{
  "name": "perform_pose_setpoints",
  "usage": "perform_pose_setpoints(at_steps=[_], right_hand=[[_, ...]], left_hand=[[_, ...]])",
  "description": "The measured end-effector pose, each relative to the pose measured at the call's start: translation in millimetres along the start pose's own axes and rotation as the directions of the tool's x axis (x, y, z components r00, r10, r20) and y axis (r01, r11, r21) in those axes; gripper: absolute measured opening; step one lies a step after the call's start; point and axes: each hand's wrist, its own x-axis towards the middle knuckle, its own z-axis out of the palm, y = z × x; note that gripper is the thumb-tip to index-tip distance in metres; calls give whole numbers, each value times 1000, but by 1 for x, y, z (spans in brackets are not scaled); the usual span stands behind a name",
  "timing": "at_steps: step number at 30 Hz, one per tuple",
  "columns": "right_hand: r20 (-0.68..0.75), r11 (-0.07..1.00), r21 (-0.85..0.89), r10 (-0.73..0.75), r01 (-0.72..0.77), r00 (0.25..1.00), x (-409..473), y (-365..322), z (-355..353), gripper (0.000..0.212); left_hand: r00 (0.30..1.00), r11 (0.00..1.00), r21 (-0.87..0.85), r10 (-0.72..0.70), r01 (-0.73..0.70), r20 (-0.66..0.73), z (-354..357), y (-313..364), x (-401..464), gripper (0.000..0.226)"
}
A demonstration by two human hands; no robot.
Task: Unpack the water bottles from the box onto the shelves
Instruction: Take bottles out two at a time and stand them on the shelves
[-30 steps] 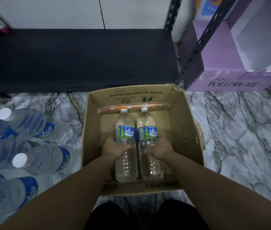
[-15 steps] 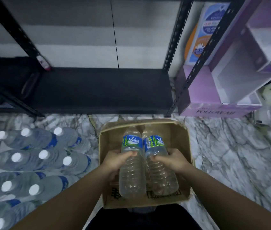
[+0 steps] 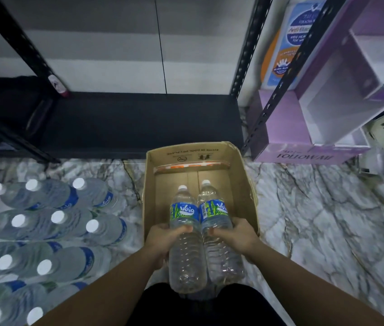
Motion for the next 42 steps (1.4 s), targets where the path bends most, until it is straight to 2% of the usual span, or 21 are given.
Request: perform_pose_setpoints(at_steps=[3,5,7,11,13,17,20,25,27,31,36,39,42], right_hand=[[14,996,47,-72,71,997,-12,-8,-4,41],[8,988,74,-136,135,991,-19,-20,-9,41],[-13,975,94,-201,202,979,-27,-36,-15,38],[-59,922,122,-362,367,930,-42,-78,-27,47],[-82,882,126,-446,454,891,-47,-104,-33,54],[-134,777,101,-608,621,783,-66,-175,-44,57],[-128,705,97,-691,703,711,-86,-232,-53,56],[-126,569,96,-807,817,577,-114,-320,-58,58],[-123,502,71,-853,862,507,-124,-354,-55,61],[-160,360,48,-918,932,362,-144,-420,-44,61],[-191,245,47,-949,968,249,-156,-496,-29,62],[-233,205,22,-951,979,204,-155,-536,-21,66],[-265,203,-20,-945,979,191,-147,-567,-16,79]], left_hand=[[999,999,-16,47,-47,0,-5,6,-10,49],[992,991,-49,129,-129,-1,-10,15,-18,39],[977,975,-69,213,-212,1,-17,29,-27,39],[923,913,-150,386,-380,6,-32,68,-51,74],[887,872,-185,461,-452,6,-38,92,-59,79],[785,767,-204,619,-608,-13,-59,158,-93,65],[684,669,-170,728,-724,-47,-76,209,-121,42],[539,525,-143,837,-839,-93,-104,278,-161,27],[480,460,-155,868,-874,-128,-114,301,-179,32],[342,310,-179,922,-934,-183,-142,345,-217,55],[147,144,-29,952,-989,-269,-185,410,-241,45],[95,109,36,956,-993,-278,-202,446,-248,43],[118,125,4,951,-992,-286,-215,474,-241,50]])
